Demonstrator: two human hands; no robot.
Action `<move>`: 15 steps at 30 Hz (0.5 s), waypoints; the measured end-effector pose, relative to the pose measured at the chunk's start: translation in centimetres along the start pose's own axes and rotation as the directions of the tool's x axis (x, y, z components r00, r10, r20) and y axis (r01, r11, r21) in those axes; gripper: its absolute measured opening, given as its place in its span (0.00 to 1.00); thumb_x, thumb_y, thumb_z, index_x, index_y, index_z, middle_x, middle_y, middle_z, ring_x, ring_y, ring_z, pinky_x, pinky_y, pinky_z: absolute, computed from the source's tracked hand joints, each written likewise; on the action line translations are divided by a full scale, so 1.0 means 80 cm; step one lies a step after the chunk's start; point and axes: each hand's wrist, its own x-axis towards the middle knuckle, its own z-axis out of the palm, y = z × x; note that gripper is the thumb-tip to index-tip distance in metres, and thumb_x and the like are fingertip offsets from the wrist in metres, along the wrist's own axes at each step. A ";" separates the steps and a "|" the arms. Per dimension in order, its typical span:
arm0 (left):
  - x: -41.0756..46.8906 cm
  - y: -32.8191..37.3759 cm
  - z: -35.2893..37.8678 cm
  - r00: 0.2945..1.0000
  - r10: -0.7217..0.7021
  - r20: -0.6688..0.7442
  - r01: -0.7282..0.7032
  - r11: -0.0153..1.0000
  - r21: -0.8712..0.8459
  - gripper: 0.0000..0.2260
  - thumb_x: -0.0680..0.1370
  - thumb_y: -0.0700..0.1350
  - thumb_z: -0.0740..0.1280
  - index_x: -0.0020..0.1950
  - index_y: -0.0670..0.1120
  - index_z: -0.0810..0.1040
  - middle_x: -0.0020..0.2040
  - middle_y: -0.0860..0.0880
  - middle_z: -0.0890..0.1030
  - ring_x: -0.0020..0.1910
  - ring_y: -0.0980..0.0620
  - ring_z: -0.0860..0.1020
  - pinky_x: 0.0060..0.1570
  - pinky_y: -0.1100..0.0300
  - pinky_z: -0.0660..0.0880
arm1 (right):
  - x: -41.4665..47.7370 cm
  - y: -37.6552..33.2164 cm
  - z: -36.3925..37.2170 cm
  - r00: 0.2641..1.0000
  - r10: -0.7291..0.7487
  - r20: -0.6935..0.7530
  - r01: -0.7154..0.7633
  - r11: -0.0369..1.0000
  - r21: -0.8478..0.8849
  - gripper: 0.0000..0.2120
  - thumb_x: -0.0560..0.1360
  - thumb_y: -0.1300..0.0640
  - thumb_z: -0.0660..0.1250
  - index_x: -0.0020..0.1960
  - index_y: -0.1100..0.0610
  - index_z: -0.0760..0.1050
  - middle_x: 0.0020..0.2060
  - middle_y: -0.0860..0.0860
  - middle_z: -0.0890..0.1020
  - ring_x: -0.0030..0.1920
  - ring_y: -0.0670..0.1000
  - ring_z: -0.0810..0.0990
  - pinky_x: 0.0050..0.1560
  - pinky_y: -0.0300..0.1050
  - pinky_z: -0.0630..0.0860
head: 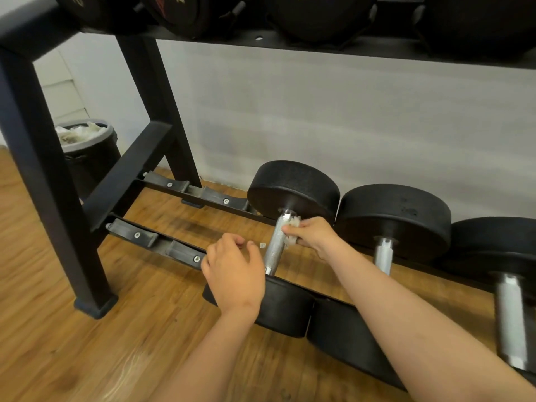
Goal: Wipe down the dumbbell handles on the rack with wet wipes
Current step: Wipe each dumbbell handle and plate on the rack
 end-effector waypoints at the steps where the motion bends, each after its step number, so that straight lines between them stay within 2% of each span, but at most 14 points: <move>1: 0.000 0.000 -0.001 1.000 0.001 0.003 -0.001 1.000 -0.005 0.03 0.80 0.47 0.63 0.49 0.52 0.69 0.47 0.56 0.72 0.58 0.52 0.71 0.67 0.53 0.61 | 0.001 -0.003 0.002 1.000 0.003 -0.006 -0.002 1.000 0.018 0.16 0.73 0.58 0.74 0.58 0.64 0.79 0.54 0.56 0.83 0.45 0.46 0.82 0.37 0.32 0.76; 4: 0.000 0.000 -0.002 1.000 0.005 0.007 -0.005 1.000 -0.026 0.03 0.80 0.46 0.63 0.48 0.51 0.70 0.46 0.56 0.71 0.55 0.55 0.70 0.66 0.54 0.62 | -0.001 0.001 0.005 0.999 0.037 0.000 -0.037 0.999 0.035 0.18 0.73 0.57 0.74 0.60 0.64 0.78 0.55 0.55 0.83 0.43 0.45 0.82 0.35 0.31 0.76; 6: 0.001 0.002 -0.002 1.000 -0.004 0.013 0.004 0.999 -0.032 0.03 0.80 0.46 0.63 0.48 0.51 0.70 0.45 0.57 0.69 0.52 0.57 0.66 0.65 0.54 0.63 | -0.007 0.005 0.002 0.995 0.072 0.063 -0.070 0.997 -0.024 0.17 0.73 0.59 0.73 0.59 0.64 0.78 0.54 0.55 0.83 0.41 0.44 0.82 0.31 0.30 0.76; 8: 0.000 0.004 -0.003 1.000 -0.010 0.024 0.011 0.999 -0.035 0.03 0.81 0.47 0.63 0.48 0.51 0.70 0.42 0.60 0.66 0.51 0.58 0.63 0.64 0.54 0.64 | -0.011 0.004 -0.003 0.990 0.081 0.115 -0.068 0.991 -0.112 0.16 0.73 0.60 0.74 0.59 0.64 0.79 0.53 0.56 0.83 0.41 0.43 0.82 0.31 0.30 0.75; 13: -0.001 0.006 -0.006 0.999 -0.010 0.040 0.012 0.999 -0.052 0.03 0.81 0.46 0.63 0.47 0.50 0.71 0.39 0.63 0.63 0.49 0.56 0.64 0.60 0.55 0.65 | -0.008 -0.007 -0.002 0.998 -0.018 0.053 0.021 0.998 -0.065 0.11 0.73 0.61 0.73 0.54 0.62 0.79 0.51 0.56 0.84 0.42 0.45 0.83 0.39 0.34 0.79; 15: 0.000 0.003 -0.005 0.999 -0.006 0.041 0.008 0.999 -0.050 0.04 0.81 0.46 0.63 0.46 0.50 0.71 0.39 0.62 0.64 0.49 0.56 0.65 0.58 0.56 0.65 | -0.013 -0.006 0.002 0.999 -0.029 0.030 0.028 0.999 0.025 0.10 0.75 0.60 0.71 0.55 0.61 0.78 0.51 0.55 0.83 0.45 0.47 0.83 0.44 0.36 0.79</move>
